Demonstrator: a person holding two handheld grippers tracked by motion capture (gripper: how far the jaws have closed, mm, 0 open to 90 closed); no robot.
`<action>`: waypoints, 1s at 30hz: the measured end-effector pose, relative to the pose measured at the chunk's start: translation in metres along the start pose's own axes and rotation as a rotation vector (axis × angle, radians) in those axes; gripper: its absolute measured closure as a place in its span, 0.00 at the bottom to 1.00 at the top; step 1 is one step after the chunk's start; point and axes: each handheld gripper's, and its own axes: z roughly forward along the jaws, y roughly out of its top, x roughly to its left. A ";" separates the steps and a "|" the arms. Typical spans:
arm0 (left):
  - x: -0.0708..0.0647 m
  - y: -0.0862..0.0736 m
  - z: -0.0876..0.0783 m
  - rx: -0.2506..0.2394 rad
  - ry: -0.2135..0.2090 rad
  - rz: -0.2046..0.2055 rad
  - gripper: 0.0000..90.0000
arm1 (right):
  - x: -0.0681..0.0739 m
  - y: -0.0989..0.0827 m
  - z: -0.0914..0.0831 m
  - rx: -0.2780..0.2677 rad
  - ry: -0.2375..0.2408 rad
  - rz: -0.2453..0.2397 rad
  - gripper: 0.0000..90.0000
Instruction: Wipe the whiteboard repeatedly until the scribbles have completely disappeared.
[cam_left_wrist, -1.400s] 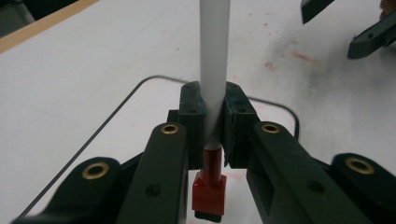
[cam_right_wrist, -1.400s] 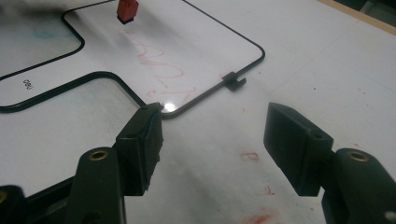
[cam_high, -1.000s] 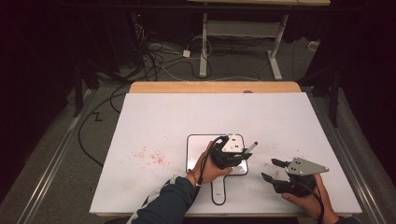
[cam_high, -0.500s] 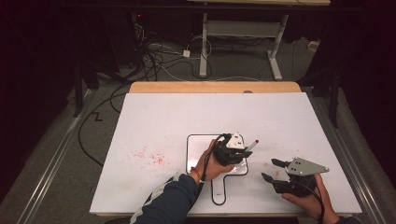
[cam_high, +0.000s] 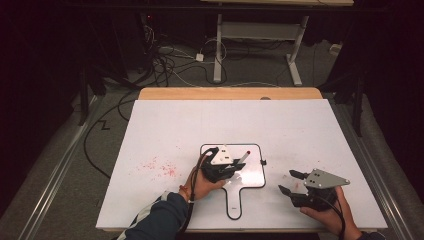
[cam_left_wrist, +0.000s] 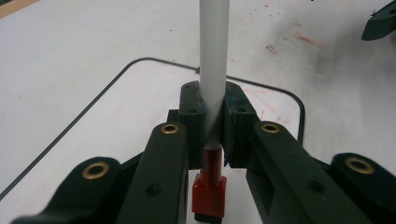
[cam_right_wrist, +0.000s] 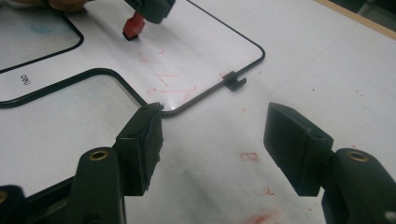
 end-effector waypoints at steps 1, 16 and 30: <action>0.001 -0.002 -0.004 -0.001 0.008 -0.002 0.87 | 0.000 0.000 0.000 0.003 0.000 0.000 0.43; 0.016 -0.033 -0.039 -0.016 0.045 -0.049 0.87 | 0.001 0.000 0.000 0.004 -0.004 -0.005 0.43; 0.009 -0.020 -0.050 -0.076 0.067 -0.051 0.87 | -0.001 0.000 -0.001 0.000 -0.006 -0.004 0.43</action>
